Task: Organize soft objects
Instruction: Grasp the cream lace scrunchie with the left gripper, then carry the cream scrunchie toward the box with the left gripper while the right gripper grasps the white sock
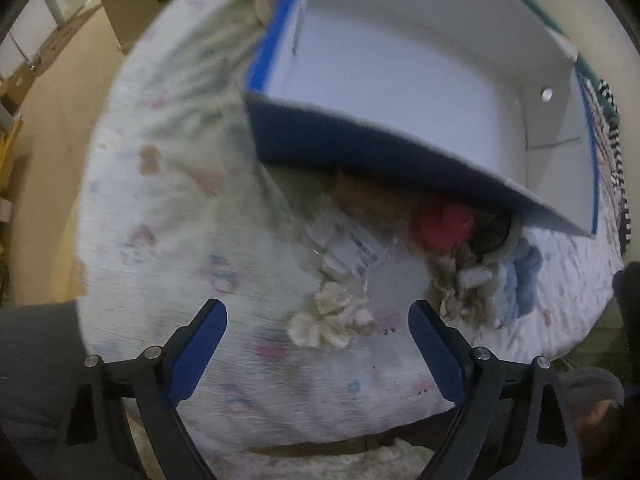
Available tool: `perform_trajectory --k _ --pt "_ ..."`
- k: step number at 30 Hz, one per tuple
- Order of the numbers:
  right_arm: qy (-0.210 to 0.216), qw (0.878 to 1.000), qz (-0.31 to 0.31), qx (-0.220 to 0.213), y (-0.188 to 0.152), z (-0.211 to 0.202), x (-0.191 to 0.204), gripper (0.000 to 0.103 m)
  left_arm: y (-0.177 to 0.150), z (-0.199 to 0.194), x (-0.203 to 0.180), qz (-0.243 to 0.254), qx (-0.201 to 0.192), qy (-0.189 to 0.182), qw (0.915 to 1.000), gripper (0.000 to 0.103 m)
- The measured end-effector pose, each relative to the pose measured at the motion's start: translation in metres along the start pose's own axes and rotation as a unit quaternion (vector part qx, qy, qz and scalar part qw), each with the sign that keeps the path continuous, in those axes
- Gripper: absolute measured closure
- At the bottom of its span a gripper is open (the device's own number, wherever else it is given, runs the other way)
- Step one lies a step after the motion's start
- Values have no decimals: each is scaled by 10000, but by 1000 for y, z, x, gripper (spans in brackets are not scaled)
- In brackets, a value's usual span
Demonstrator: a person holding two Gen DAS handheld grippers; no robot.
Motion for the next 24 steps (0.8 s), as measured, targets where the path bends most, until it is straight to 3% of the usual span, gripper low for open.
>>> perform_trajectory --k 3,5,7,10,12,13,18,24 --pt "85 9999 121 65 0 2 -5 0 0 16 -9 54 133 119 9998 12" --pt "140 9997 169 92 0 2 -6 0 -1 31 -14 112 241 193 9995 17" --pt "163 9996 191 90 0 0 -7 0 -2 40 -16 119 329 251 9991 43" --pt "206 9995 219 94 0 0 -7 0 -1 52 -15 92 400 253 9988 60" --pt "234 9993 264 117 1 0 -10 0 -1 52 -16 185 385 192 9989 86" --pt "253 9991 297 138 0 1 -11 0 -2 51 -14 232 399 215 9987 91" --pt "420 9971 539 347 2 7 -28 0 -9 20 -11 281 192 240 9991 91" --pt "671 9867 1329 660 0 13 -67 0 -19 -26 -7 340 -204 146 9991 91"
Point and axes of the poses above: each gripper's, at about its wrist camera, not at the fingertips, and z roughly the way its jaws point, x to its left, y to its top, the point moved 2 cm from there along z, roughly the way its jaws point, and after that the axes turned 9 degrees about x, right-handed, at the moved point
